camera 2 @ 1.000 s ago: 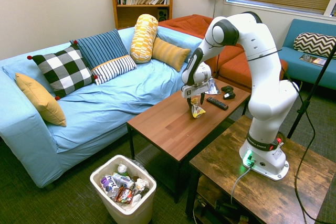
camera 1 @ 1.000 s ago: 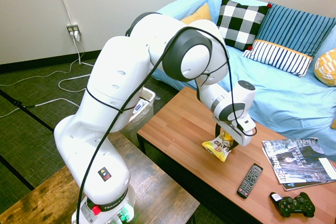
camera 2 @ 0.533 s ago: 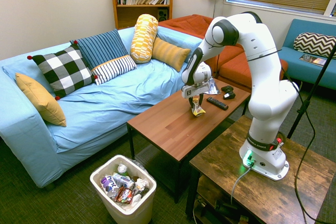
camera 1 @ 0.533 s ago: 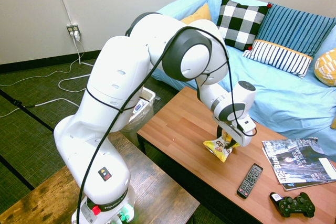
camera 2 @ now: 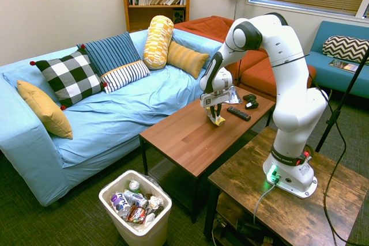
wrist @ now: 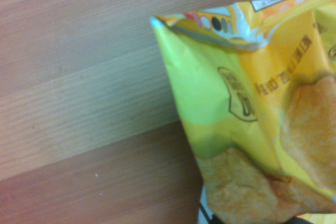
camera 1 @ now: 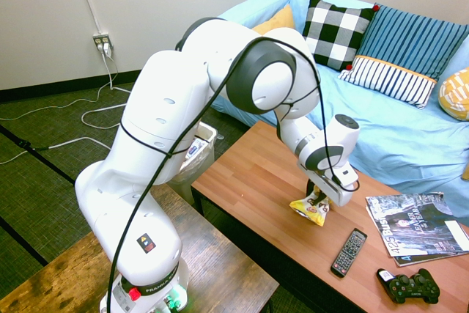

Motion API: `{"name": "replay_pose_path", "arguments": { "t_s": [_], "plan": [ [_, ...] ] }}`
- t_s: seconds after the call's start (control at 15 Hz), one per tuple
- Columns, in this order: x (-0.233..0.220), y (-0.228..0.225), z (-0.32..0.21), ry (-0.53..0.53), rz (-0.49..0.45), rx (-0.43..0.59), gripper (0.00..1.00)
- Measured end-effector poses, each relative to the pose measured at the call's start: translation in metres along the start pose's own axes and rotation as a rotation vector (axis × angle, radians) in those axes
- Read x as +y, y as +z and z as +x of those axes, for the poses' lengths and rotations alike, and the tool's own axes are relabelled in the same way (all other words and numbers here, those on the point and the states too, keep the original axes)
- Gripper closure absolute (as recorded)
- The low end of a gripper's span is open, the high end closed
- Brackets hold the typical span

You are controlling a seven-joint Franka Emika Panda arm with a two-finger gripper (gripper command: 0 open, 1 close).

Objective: Throw the chip bag in the trash bin

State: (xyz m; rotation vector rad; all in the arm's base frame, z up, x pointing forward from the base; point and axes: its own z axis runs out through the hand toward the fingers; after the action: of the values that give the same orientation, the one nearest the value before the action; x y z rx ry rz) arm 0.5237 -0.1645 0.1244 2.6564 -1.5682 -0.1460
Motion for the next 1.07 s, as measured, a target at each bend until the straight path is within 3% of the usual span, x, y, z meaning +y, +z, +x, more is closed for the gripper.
{"name": "replay_pose_path", "arguments": {
  "t_s": [0.27,0.53,0.8,1.07],
  "plan": [
    [-0.002,-0.021,-0.003,-0.027,0.035,0.007,1.0],
    [-0.01,-0.087,-0.05,-0.109,0.108,0.016,1.0],
    [-0.042,-0.156,-0.161,-0.201,0.145,0.058,1.0],
    [-0.08,-0.177,-0.298,-0.273,0.145,0.117,1.0]
  ]
}}
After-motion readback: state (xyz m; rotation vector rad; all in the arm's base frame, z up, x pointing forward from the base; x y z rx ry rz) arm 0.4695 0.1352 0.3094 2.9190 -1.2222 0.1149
